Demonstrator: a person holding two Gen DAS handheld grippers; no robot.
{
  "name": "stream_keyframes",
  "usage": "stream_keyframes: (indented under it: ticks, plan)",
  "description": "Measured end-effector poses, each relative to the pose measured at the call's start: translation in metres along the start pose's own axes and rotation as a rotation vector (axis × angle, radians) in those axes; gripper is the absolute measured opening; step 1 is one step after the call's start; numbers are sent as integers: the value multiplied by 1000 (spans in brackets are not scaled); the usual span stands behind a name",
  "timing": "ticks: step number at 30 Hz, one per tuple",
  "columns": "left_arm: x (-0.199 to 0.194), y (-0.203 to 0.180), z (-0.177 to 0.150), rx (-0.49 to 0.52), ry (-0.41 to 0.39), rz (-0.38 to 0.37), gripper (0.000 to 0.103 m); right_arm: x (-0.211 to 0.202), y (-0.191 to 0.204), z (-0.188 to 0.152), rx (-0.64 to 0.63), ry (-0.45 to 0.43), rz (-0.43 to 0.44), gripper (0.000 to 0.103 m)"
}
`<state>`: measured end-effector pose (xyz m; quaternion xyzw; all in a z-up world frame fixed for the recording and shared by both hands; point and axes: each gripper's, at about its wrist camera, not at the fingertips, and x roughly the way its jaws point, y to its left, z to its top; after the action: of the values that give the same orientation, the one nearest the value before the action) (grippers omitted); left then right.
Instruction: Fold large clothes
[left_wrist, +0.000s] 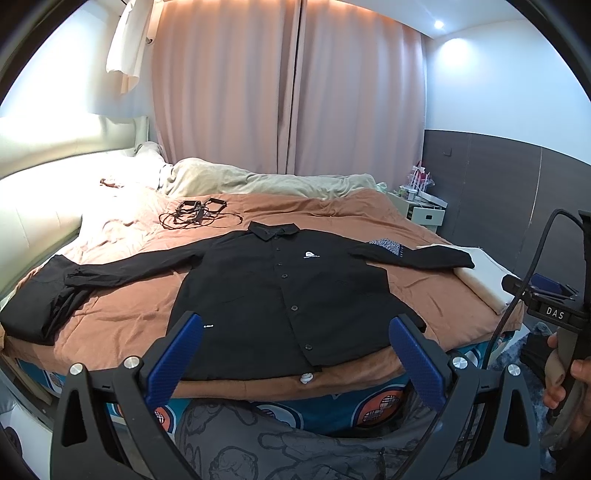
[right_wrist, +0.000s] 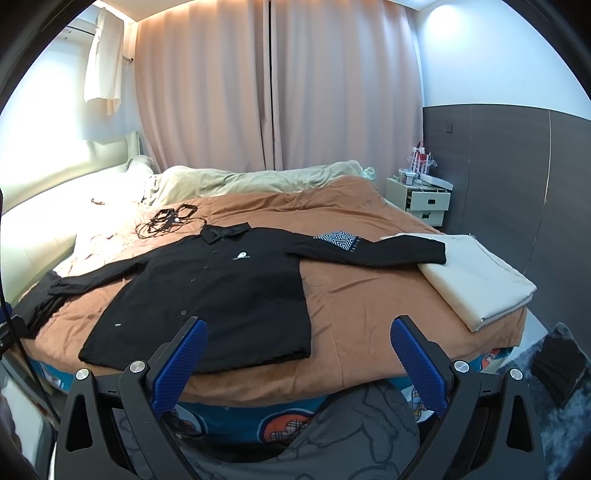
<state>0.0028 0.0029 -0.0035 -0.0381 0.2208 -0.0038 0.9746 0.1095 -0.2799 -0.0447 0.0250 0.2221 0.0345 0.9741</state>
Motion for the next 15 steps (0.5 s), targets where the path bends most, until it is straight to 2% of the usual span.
stream_keyframes:
  ticks: [15]
  plan:
    - [-1, 4, -1, -6, 0, 0, 103, 1, 1, 2, -6, -4, -13, 100]
